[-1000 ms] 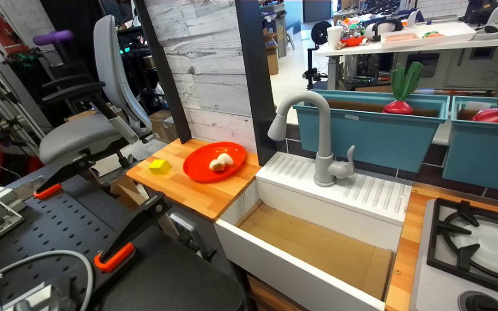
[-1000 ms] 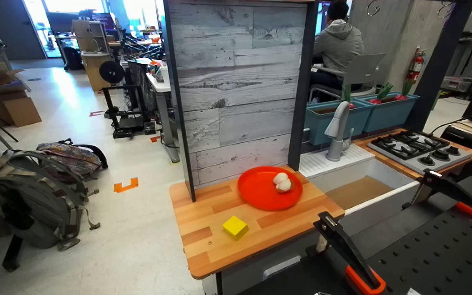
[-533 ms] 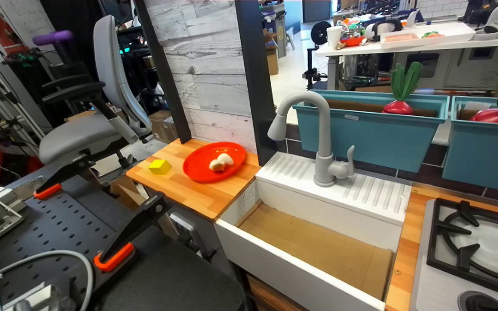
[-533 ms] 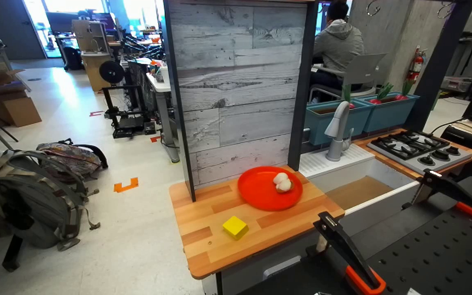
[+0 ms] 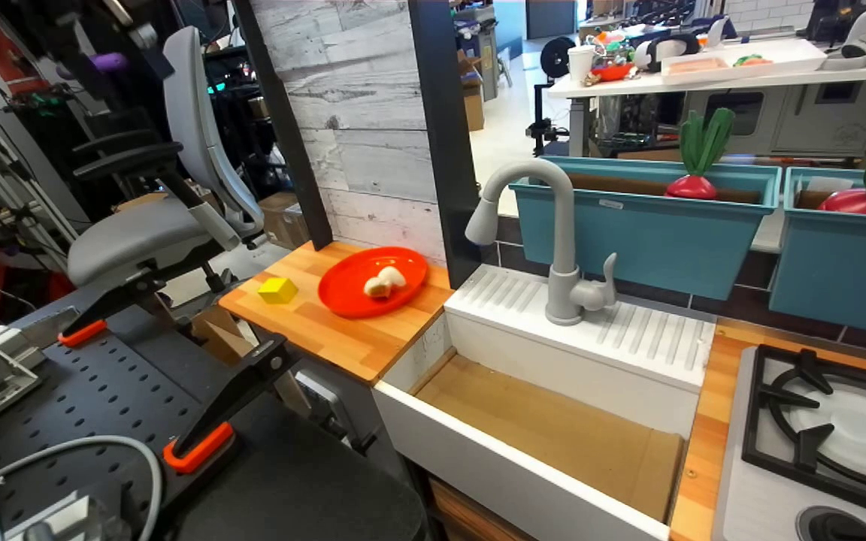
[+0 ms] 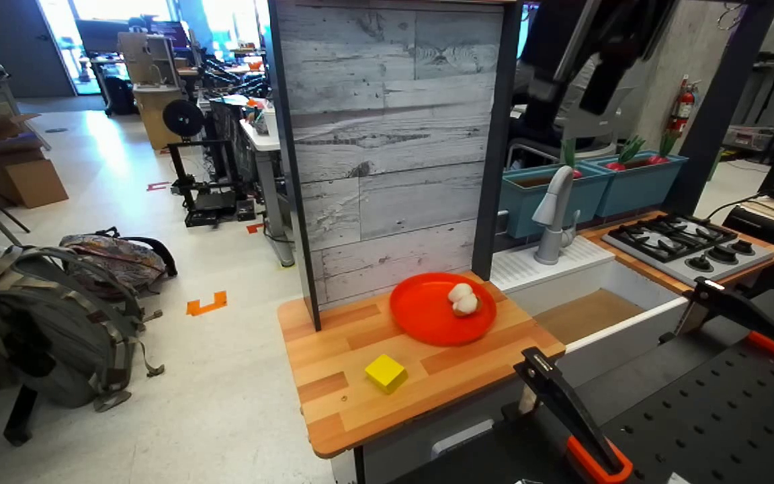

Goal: Move the block to the right

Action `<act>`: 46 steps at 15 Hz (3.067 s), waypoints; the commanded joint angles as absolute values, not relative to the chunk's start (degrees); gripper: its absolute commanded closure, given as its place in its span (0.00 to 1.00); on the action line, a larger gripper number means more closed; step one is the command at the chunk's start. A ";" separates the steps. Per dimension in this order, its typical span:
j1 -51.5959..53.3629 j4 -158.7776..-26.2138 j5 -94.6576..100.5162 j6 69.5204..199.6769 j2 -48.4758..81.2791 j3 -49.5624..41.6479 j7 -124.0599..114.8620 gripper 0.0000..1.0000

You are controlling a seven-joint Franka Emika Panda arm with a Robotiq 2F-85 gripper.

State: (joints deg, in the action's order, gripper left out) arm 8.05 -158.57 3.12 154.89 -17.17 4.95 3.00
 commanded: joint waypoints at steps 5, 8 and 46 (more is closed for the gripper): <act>9.49 -146.81 3.64 166.29 12.26 8.30 -2.33 0.00; 11.36 -140.72 5.27 165.82 20.29 6.82 -5.05 0.00; 26.18 -126.34 9.39 161.76 35.90 -6.91 -15.52 0.83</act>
